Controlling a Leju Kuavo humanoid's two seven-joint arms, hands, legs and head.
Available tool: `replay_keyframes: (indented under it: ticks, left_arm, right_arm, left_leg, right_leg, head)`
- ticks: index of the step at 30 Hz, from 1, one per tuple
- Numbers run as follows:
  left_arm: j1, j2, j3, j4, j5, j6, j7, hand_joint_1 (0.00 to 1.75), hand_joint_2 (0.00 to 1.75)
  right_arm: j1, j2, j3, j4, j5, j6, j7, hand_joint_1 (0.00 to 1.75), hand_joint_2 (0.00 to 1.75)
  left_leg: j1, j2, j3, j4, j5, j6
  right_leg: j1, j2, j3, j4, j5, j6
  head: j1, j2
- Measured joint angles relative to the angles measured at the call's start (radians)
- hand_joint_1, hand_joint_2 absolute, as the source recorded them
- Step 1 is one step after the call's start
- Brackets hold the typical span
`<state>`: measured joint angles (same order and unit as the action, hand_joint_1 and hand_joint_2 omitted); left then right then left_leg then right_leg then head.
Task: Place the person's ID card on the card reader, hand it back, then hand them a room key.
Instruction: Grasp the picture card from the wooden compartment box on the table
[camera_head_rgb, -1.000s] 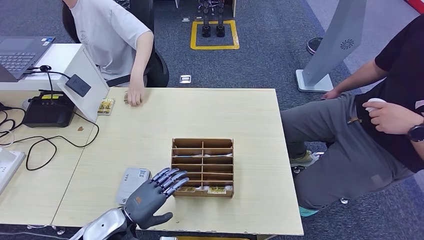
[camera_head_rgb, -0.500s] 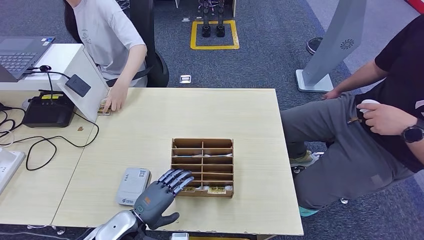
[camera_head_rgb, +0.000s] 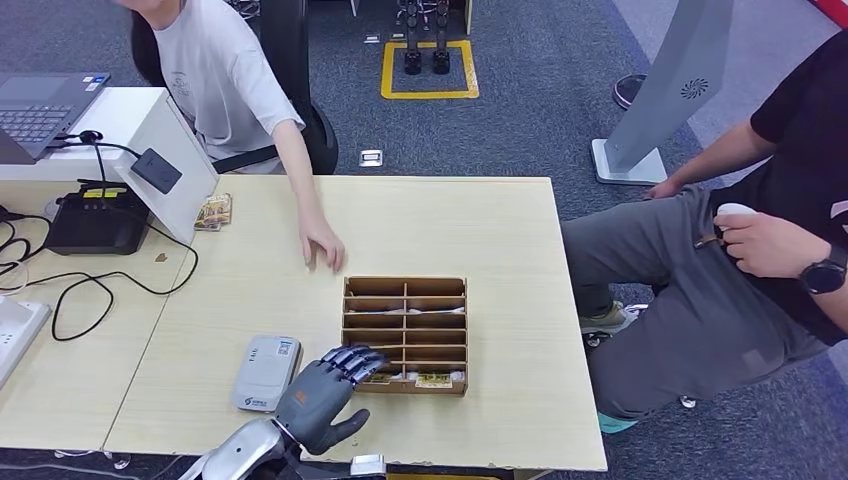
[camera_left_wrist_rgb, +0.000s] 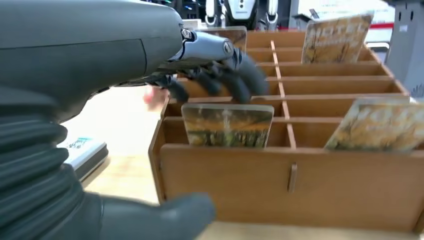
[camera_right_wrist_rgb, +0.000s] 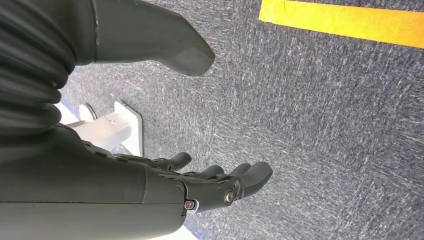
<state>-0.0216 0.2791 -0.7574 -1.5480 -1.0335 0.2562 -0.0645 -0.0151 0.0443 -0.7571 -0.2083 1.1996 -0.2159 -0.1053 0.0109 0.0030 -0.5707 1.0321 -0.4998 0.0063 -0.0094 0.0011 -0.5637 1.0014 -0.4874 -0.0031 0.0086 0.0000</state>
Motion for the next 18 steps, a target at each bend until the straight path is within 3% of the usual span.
replay_keyframes:
  ticks: [18]
  left_arm:
    - [0.013,-0.021,0.05,0.0,0.076,0.013,-0.035,1.75,1.75]
  right_arm:
    - [-0.001,0.0,-0.019,0.0,0.014,0.0,-0.001,0.0,1.75]
  left_leg:
    - [0.0,0.0,0.0,0.0,0.0,0.0]
  right_leg:
    - [0.0,0.0,0.0,0.0,0.0,0.0]
  head:
    - [0.0,0.0]
